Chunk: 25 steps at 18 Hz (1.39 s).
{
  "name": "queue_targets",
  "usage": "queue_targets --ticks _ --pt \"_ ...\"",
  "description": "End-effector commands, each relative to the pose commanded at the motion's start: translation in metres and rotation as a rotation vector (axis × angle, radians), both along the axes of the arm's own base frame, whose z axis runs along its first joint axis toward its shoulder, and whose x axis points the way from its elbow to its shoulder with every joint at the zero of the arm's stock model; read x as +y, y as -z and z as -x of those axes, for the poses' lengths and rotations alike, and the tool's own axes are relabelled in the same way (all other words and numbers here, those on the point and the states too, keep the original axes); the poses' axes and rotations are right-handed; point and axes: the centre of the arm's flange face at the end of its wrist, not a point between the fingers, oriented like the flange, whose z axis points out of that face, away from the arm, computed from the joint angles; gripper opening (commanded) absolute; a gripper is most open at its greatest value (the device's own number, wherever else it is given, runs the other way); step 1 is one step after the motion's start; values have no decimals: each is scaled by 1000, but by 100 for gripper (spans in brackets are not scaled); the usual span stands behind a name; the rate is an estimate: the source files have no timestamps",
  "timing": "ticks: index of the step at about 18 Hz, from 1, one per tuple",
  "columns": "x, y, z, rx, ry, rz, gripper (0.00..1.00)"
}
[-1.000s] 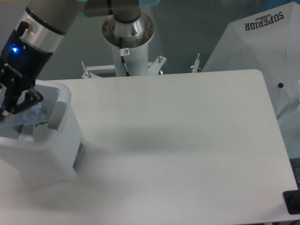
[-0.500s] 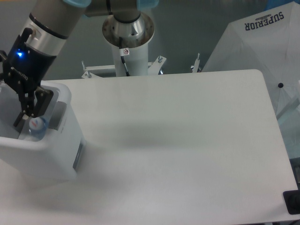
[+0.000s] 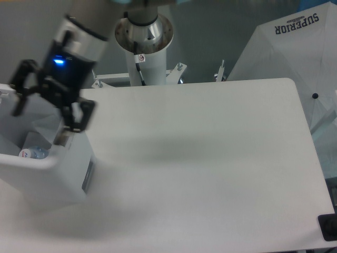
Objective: Place the trash in the trash can
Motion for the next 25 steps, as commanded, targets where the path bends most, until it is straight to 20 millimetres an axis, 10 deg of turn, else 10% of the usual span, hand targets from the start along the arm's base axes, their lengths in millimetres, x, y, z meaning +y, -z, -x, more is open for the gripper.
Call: queue_targets --ticks 14,25 --pt "-93 122 184 199 -151 307 100" --pt "-119 209 224 403 61 662 100"
